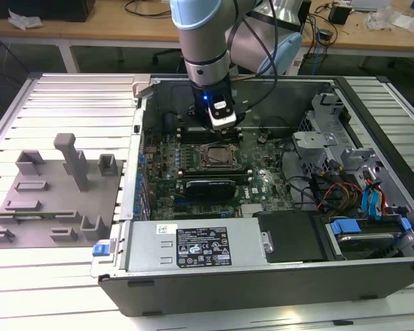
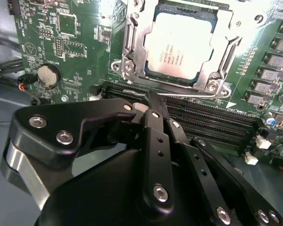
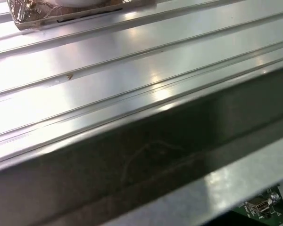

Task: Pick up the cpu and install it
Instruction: 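Install the first cpu locking lever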

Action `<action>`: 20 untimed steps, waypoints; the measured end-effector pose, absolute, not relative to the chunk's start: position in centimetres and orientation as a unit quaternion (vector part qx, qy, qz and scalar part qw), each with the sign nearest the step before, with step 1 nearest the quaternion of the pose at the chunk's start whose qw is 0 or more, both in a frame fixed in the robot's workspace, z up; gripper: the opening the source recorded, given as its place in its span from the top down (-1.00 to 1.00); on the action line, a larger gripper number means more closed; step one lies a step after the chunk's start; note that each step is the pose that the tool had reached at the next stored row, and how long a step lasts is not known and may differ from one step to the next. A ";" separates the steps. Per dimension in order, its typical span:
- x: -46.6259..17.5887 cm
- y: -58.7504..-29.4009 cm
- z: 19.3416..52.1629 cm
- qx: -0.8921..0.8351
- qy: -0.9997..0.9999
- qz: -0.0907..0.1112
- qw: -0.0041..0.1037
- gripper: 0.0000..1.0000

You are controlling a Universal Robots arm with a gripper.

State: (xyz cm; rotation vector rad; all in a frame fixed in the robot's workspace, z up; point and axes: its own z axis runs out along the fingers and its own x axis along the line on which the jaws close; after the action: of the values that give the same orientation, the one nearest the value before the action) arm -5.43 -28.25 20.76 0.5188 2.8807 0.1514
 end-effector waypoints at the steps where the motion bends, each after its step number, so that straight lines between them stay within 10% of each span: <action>1: -5.5 -28.3 20.7 0.176 0.977 0.052 0.106 0.79; 20: -5.7 -28.8 19.8 0.177 0.975 0.055 0.122 0.79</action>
State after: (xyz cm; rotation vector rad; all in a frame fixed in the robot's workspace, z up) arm -5.68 -28.78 19.78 0.5157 2.8463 0.1596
